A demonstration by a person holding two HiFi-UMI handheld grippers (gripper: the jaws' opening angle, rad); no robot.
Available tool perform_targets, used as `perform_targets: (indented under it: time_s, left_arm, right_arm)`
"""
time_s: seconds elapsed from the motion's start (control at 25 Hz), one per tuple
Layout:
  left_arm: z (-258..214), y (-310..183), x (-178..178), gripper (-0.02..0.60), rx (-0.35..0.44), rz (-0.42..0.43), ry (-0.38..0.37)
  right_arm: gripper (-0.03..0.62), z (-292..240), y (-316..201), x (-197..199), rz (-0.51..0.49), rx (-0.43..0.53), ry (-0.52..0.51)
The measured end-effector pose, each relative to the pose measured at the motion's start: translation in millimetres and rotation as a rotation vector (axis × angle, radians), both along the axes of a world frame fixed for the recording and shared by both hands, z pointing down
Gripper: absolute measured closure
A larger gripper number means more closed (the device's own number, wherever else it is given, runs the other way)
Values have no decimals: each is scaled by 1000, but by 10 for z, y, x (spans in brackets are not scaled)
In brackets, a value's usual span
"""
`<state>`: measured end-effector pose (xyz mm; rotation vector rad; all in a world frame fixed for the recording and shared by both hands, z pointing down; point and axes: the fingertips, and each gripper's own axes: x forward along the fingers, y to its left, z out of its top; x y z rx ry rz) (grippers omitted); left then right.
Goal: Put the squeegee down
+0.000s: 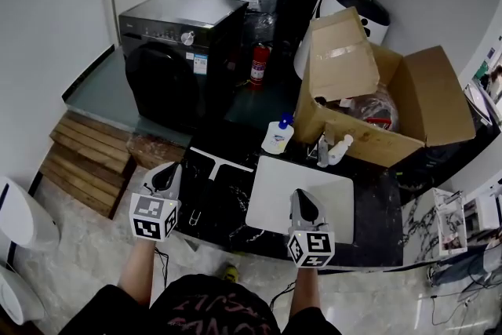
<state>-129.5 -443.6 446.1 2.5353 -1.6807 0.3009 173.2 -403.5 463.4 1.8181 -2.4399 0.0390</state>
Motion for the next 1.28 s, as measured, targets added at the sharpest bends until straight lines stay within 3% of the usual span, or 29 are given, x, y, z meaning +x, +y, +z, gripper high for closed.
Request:
perform_targets:
  time_s: [1.28]
  left_arm:
    - [-218,103,-105,580,74,40,30]
  right_arm:
    - [585,-197,52,-183,5,55,47]
